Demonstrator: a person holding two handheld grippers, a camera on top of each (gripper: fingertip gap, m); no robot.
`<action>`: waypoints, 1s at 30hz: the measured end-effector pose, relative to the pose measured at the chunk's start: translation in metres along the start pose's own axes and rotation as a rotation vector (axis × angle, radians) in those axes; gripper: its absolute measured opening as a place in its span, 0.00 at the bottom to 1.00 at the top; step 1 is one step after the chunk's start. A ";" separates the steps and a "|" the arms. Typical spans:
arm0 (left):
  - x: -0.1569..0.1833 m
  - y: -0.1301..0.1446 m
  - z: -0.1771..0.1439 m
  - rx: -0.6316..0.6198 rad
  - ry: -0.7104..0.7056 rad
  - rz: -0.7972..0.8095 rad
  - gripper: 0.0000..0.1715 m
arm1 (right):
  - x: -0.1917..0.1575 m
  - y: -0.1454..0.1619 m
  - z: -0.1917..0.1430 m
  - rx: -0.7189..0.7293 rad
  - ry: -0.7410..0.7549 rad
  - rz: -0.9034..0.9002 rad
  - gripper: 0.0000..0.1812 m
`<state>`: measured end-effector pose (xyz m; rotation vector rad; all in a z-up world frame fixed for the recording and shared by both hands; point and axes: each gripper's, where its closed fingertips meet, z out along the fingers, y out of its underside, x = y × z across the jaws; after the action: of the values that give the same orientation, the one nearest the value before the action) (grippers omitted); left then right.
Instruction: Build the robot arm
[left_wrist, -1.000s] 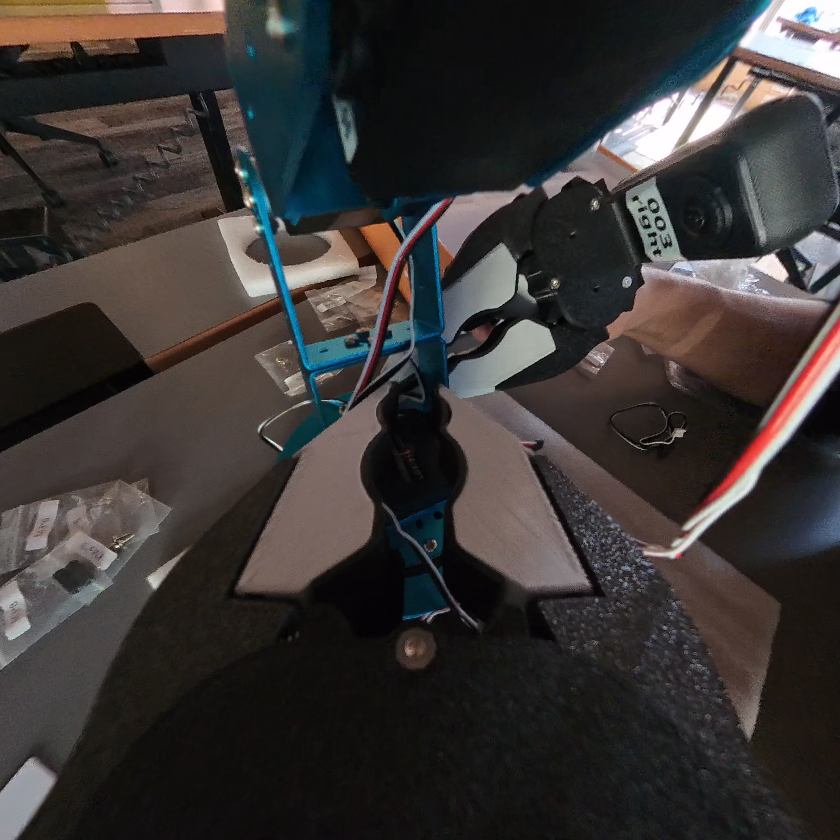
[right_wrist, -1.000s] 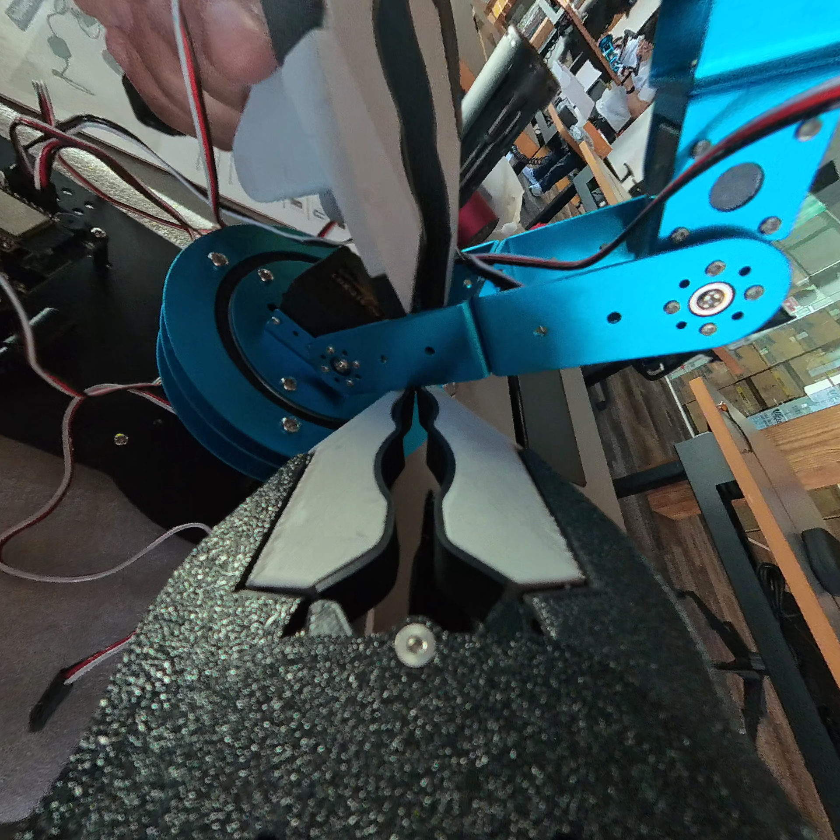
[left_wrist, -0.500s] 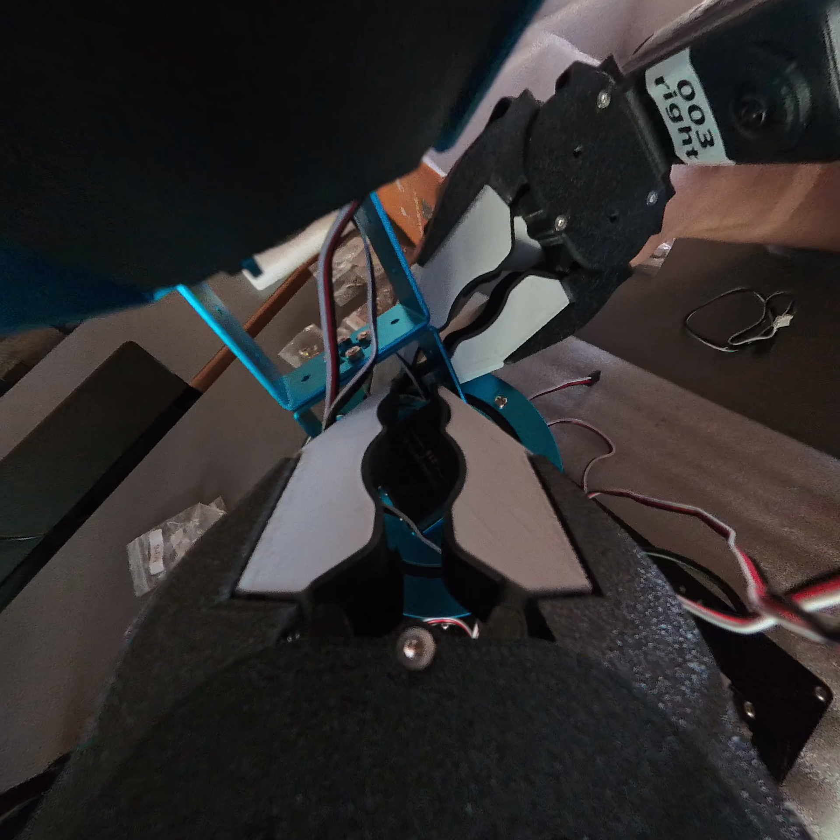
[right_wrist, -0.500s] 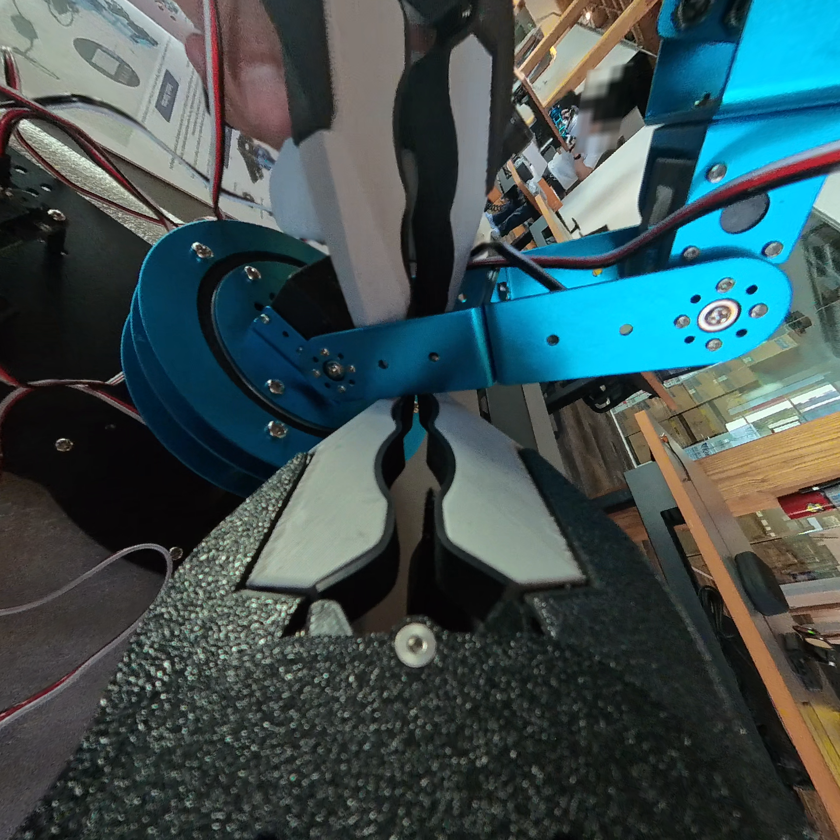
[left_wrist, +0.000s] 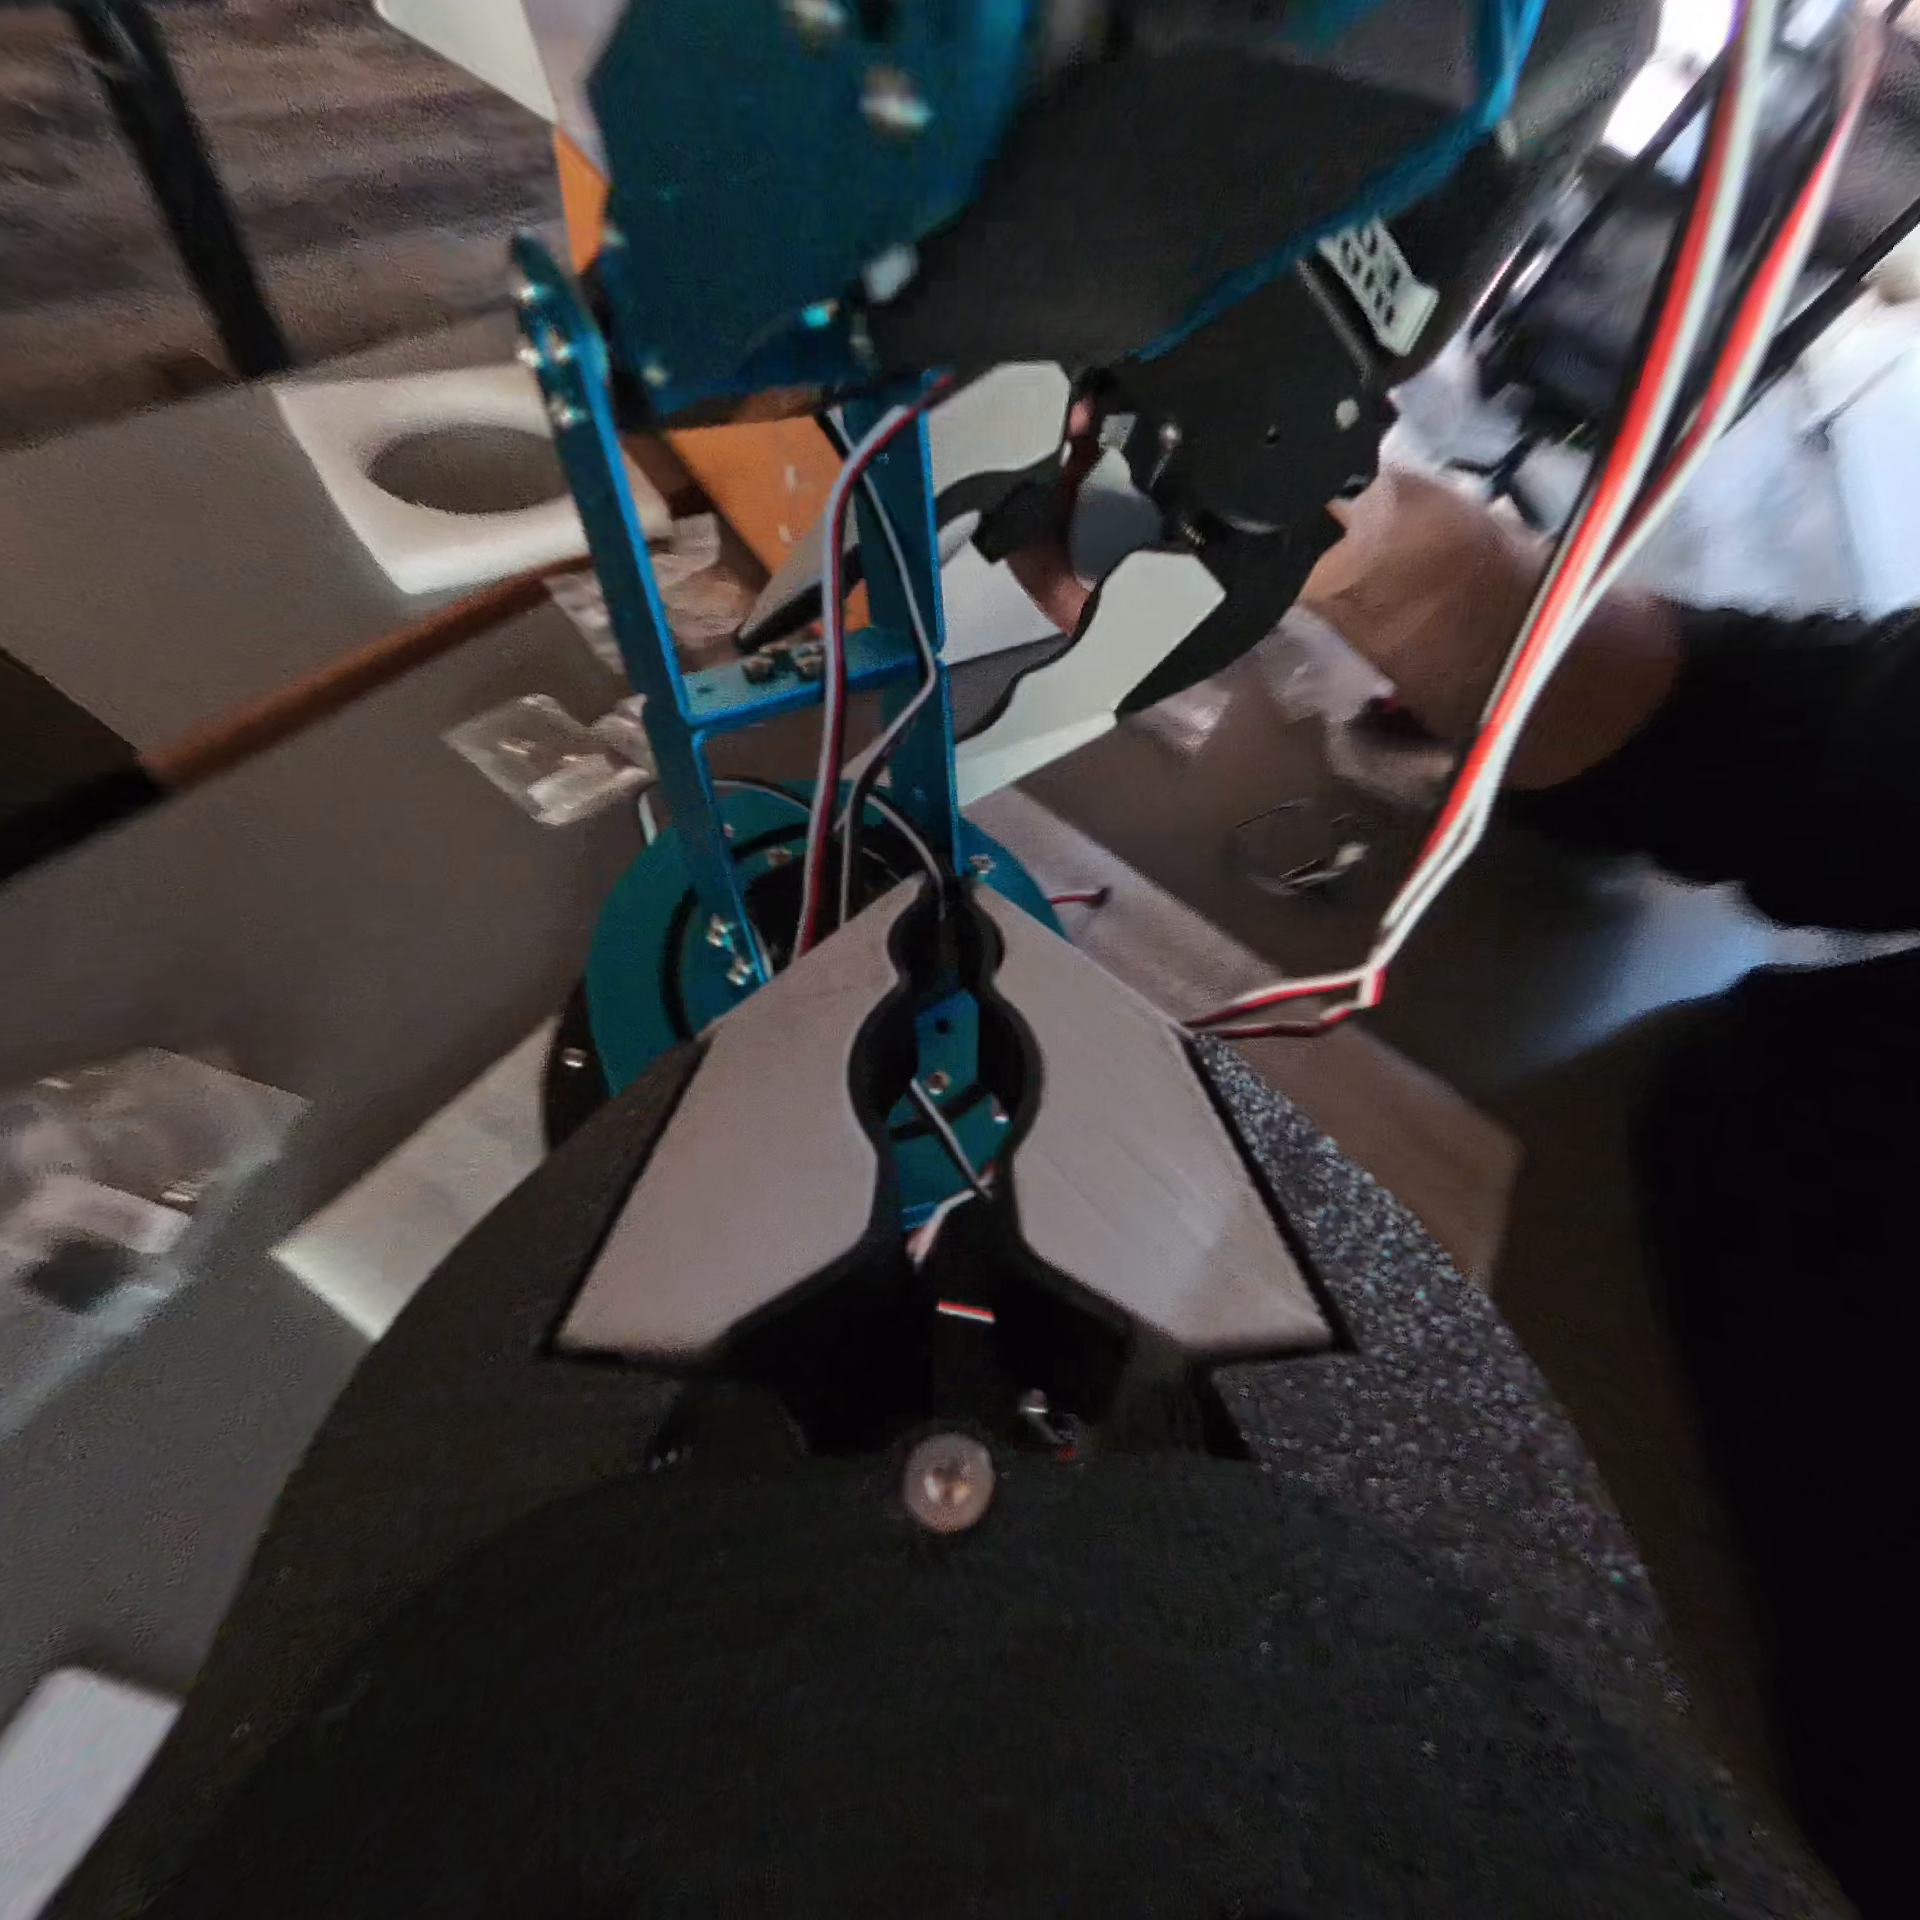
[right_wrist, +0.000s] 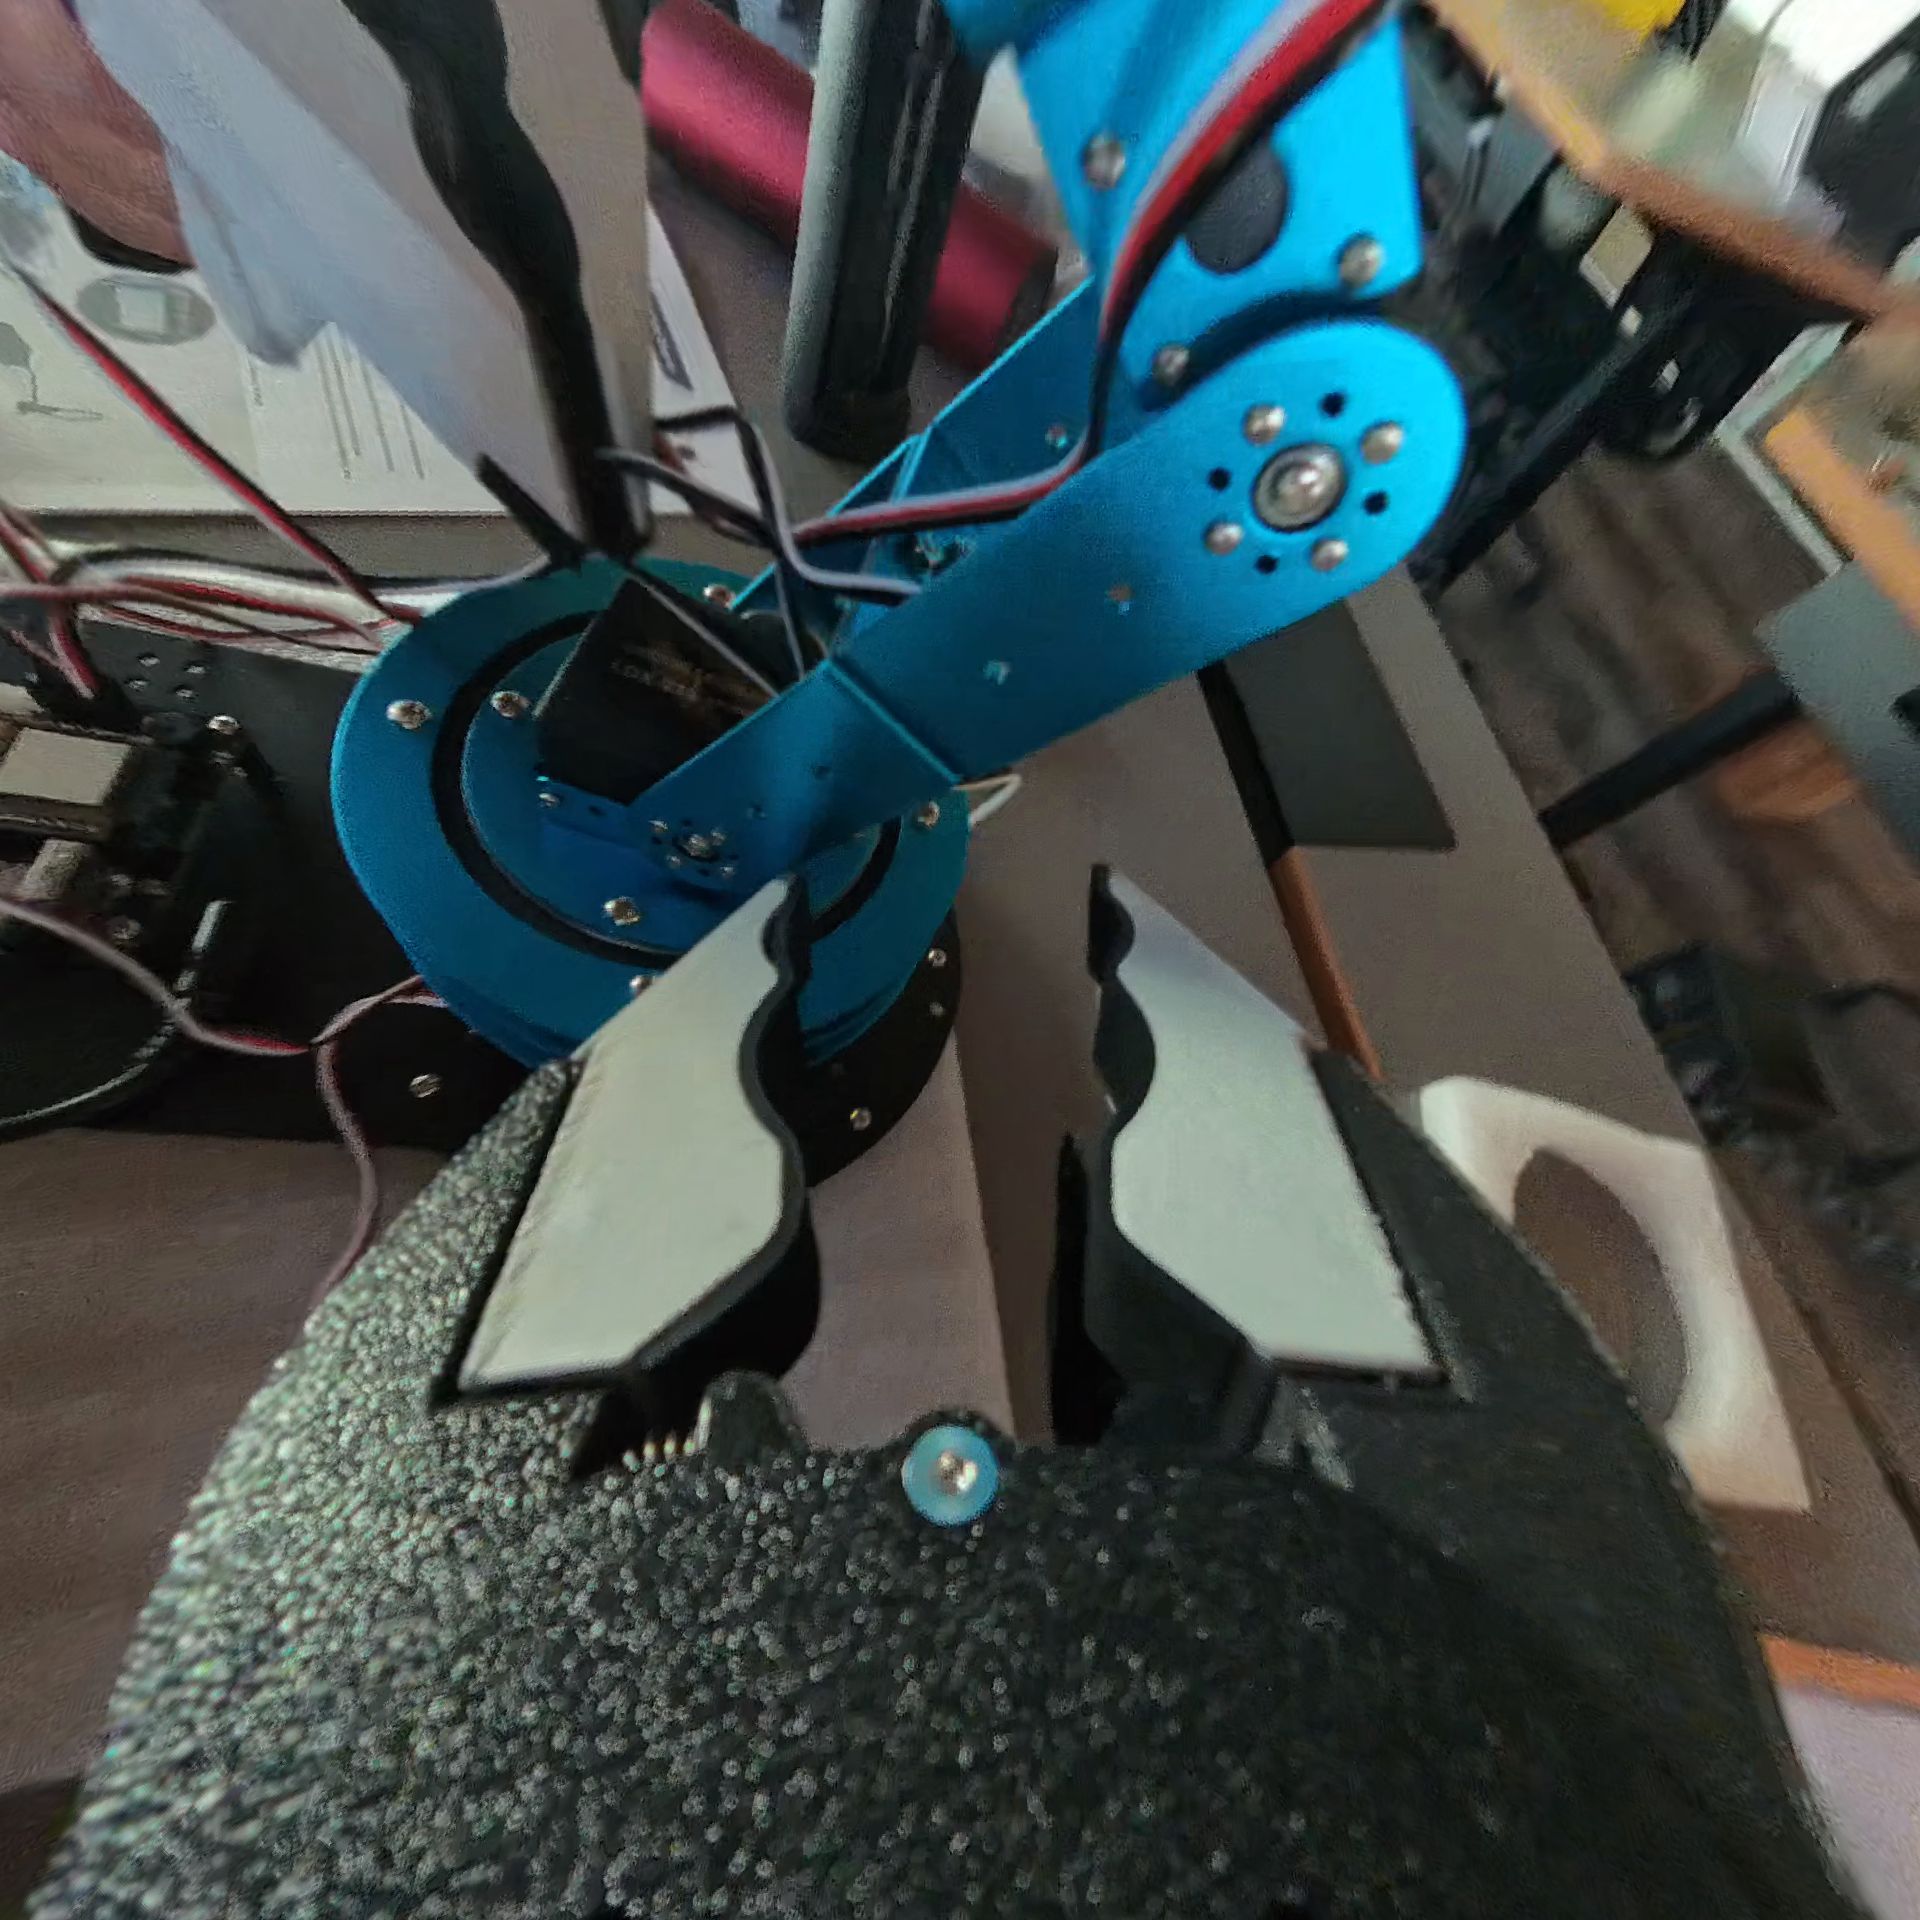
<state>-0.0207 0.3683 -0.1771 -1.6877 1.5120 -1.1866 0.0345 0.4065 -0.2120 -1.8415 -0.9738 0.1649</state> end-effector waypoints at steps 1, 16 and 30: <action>0.002 -0.001 -0.005 0.022 0.047 -0.069 0.01 | -0.002 -0.001 -0.007 -0.019 -0.015 0.011 0.29; 0.015 -0.001 -0.020 0.150 0.587 -0.778 0.01 | -0.067 -0.050 -0.004 0.029 -0.086 -0.262 0.17; 0.005 -0.016 -0.015 0.185 0.486 -0.627 0.01 | -0.119 -0.052 -0.030 -0.064 -0.683 0.442 0.20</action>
<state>-0.0266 0.3684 -0.1555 -1.8917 1.0815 -2.1173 -0.0577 0.3124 -0.1909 -2.0799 -1.0011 1.0972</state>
